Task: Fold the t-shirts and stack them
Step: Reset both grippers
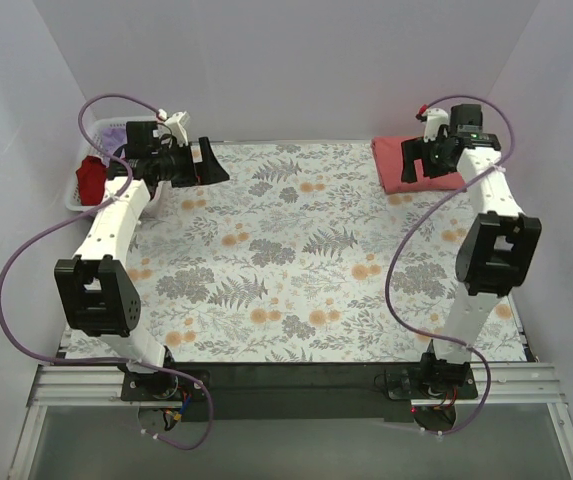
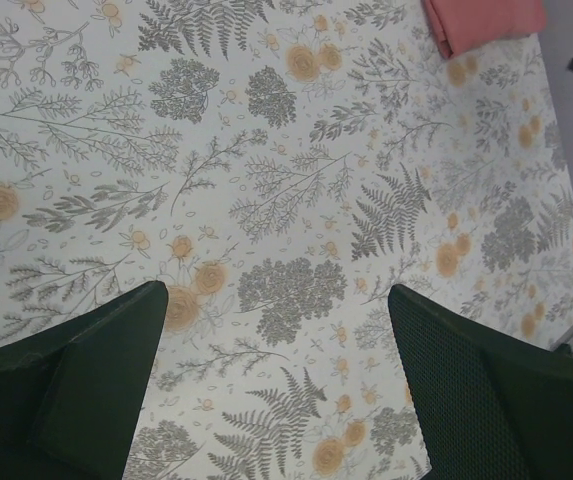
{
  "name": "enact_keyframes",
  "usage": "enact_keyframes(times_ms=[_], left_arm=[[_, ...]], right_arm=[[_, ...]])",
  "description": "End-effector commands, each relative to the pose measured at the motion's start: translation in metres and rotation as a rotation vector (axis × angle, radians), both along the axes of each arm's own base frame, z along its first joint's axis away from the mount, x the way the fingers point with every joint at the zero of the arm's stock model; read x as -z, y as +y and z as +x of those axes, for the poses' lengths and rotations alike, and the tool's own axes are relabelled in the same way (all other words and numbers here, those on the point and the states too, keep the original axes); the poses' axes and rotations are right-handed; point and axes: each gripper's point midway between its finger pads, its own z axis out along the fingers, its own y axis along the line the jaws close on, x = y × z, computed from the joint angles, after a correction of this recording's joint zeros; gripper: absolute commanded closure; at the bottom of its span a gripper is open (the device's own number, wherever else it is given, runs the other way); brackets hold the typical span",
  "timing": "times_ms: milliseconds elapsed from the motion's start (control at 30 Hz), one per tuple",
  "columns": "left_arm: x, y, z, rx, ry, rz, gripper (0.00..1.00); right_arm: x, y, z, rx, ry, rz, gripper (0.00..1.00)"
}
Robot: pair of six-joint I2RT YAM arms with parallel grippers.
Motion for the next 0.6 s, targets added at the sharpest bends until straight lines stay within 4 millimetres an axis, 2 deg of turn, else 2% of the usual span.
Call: enact_keyframes(times_ms=[0,67,133,167,200,233,267,300,333,400,433,567], left_arm=[[0.006,0.008,-0.001,0.055,-0.008,0.085,0.08],[0.014,0.009,-0.001,0.045,0.005,0.107,0.08],[0.025,0.010,-0.002,0.028,0.031,0.117,0.08],[0.039,0.010,-0.007,0.021,0.064,0.120,0.08],[0.042,0.008,-0.012,0.022,0.067,0.117,0.08],[0.046,0.008,-0.017,0.014,0.074,0.122,0.08],[0.065,0.006,-0.029,0.023,0.109,0.127,0.08],[0.070,0.006,-0.034,0.019,0.113,0.133,0.08],[0.070,0.007,-0.040,0.012,0.102,0.142,0.08],[0.083,0.008,-0.052,0.012,0.127,0.156,0.08],[0.084,0.008,-0.056,0.009,0.131,0.159,0.08],[0.073,0.007,-0.064,0.013,0.089,0.169,0.08]], right_arm=[[-0.060,0.027,-0.052,-0.133,-0.038,0.078,0.01],[-0.056,0.035,-0.086,-0.166,0.009,0.110,0.02],[-0.048,0.043,-0.110,-0.186,0.041,0.141,0.02],[-0.054,0.045,-0.123,-0.191,0.024,0.145,0.02],[-0.031,0.049,-0.144,-0.196,0.089,0.162,0.02],[-0.037,0.051,-0.154,-0.205,0.065,0.159,0.02],[-0.029,0.053,-0.165,-0.207,0.079,0.164,0.02],[-0.023,0.055,-0.174,-0.211,0.088,0.170,0.01],[-0.004,0.057,-0.190,-0.214,0.128,0.186,0.02],[0.000,0.059,-0.204,-0.222,0.110,0.180,0.01],[0.013,0.058,-0.215,-0.218,0.132,0.177,0.01],[0.011,0.060,-0.223,-0.227,0.096,0.178,0.02]])
